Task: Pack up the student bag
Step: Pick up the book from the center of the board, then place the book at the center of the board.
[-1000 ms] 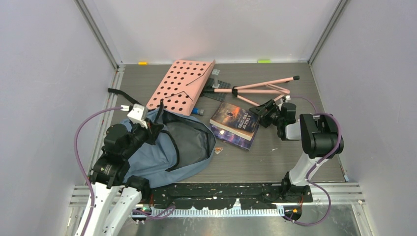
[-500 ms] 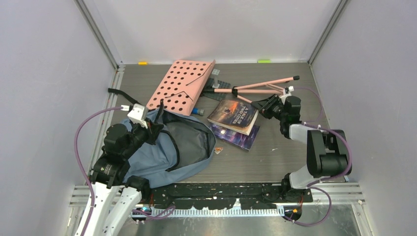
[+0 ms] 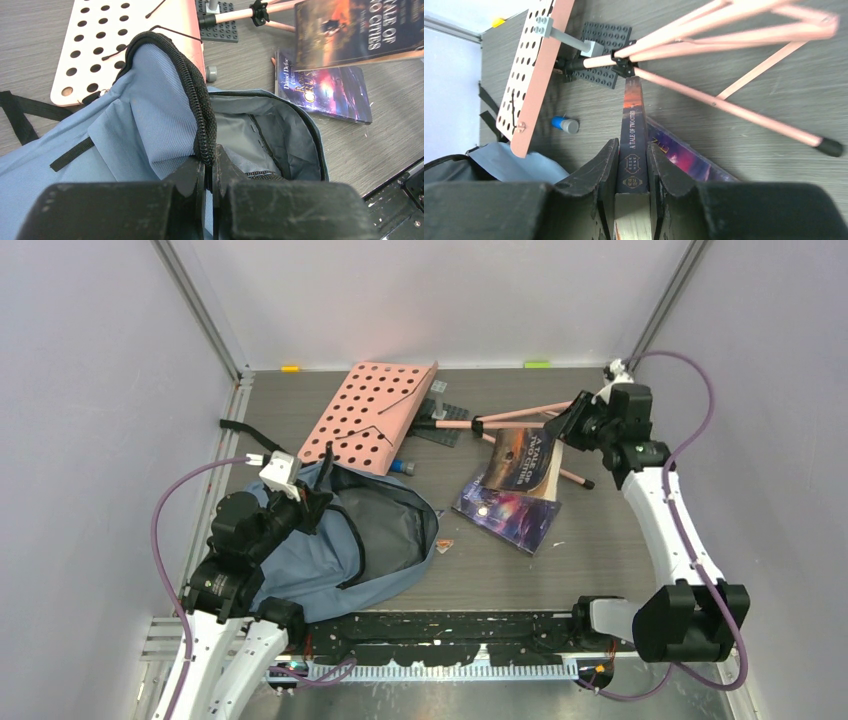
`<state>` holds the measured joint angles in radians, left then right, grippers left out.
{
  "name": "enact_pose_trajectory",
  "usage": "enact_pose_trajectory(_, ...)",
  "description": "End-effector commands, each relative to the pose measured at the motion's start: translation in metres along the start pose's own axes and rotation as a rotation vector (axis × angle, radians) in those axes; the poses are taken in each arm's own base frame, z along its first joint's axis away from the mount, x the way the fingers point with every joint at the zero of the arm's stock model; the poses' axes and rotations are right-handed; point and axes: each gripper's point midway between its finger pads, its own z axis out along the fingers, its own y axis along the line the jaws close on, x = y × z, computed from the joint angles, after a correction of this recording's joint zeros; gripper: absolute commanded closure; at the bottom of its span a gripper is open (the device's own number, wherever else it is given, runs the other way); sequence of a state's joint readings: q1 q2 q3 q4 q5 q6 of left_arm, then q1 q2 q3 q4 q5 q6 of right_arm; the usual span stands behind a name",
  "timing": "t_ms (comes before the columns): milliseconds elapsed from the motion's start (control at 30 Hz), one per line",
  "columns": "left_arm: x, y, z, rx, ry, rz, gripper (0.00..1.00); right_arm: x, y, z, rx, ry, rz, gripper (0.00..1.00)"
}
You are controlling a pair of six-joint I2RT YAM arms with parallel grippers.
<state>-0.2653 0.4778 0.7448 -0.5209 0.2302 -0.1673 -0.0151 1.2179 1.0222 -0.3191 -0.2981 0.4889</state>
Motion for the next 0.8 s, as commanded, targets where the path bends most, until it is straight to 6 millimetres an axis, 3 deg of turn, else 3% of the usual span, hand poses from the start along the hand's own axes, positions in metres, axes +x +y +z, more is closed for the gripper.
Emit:
enact_pose_trajectory(0,-0.026,-0.003,-0.003,0.012,-0.1,0.035,1.0,-0.046,0.021,-0.056,0.068,-0.045,-0.166,0.99)
enact_pose_trajectory(200,-0.028,-0.004,-0.004,0.013,-0.109,0.036,1.0,-0.05,0.032,-0.082,0.112,0.051,-0.222,0.99)
enact_pose_trajectory(400,-0.027,-0.005,-0.004,0.018,-0.106,0.034,1.0,-0.021,0.037,-0.082,0.214,0.247,-0.376,0.99)
enact_pose_trajectory(533,-0.028,-0.004,-0.004,0.017,-0.108,0.034,1.0,0.004,0.049,-0.067,0.201,0.366,-0.471,0.99)
enact_pose_trajectory(667,-0.028,-0.004,-0.004,0.017,-0.108,0.034,1.0,0.029,0.053,-0.037,0.203,0.475,-0.53,0.99)
enact_pose_trajectory(767,-0.027,-0.004,-0.004,0.017,-0.106,0.034,1.0,0.031,0.05,-0.02,0.24,0.477,-0.558,0.99)
